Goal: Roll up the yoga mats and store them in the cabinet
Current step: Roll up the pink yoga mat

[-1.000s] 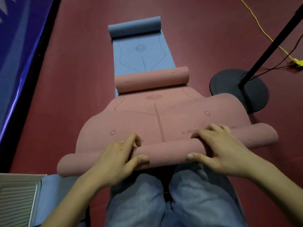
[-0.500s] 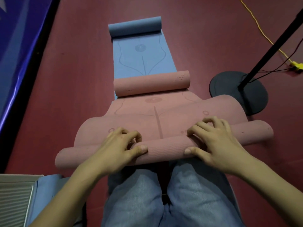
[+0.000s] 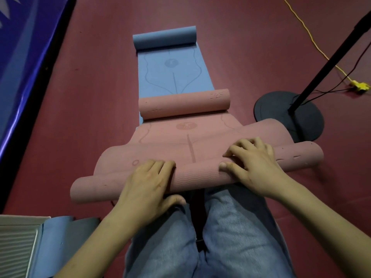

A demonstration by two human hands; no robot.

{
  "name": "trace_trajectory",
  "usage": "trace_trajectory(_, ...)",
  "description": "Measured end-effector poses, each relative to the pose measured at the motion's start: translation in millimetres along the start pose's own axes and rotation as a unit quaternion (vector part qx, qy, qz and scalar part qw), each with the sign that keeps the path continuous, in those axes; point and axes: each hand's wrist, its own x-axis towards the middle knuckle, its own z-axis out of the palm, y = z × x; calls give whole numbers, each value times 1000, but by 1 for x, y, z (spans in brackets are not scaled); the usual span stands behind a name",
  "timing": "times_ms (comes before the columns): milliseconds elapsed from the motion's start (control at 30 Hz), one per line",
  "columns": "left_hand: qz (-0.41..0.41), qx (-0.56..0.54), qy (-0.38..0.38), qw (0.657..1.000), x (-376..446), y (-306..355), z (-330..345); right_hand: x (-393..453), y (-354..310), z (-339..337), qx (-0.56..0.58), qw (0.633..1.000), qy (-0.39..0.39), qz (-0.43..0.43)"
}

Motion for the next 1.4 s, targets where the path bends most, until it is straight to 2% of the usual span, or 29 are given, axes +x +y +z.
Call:
trace_trajectory(133,7,-31,11,999,10,-9,0,-1,1,6,-12,999,38,-8)
trace_trajectory(233,11,-44,-44,998,21,-14,-7,3,-1,5,12,998,60,-1)
trace_trajectory(333,3,-58,-99,993,32,-17,-16,8,-3,-4,4,999,31,-7)
trace_trajectory(467,-11,-98,-122,988,35,-26,-16,13,-5,-12,-54,997,-42,-28)
trace_trajectory(700,5,-135,-145,980,38,-31,-28,6,-5,-20,-31,998,-34,-52)
trace_trajectory(867,23,-153,-176,972,7,-18,-27,-31,-2,-21,-26,995,-67,-74)
trace_trajectory(1000,22,-186,-157,970,-4,-9,-19,-54,8,5,-10,993,-15,-119)
trace_trajectory(1200,4,-144,-175,974,9,-6,-23,-47,9,5,-11,995,13,-94)
trace_trajectory(1300,-39,-190,-183,964,16,-13,-22,-42,4,3,-50,996,12,-73)
trace_trajectory(1367,-23,-197,-138,970,16,-16,-18,-37,2,0,-65,996,-5,-61)
trace_trajectory(1400,7,-161,-96,982,16,-17,-14,-34,1,-3,-72,996,-20,-57)
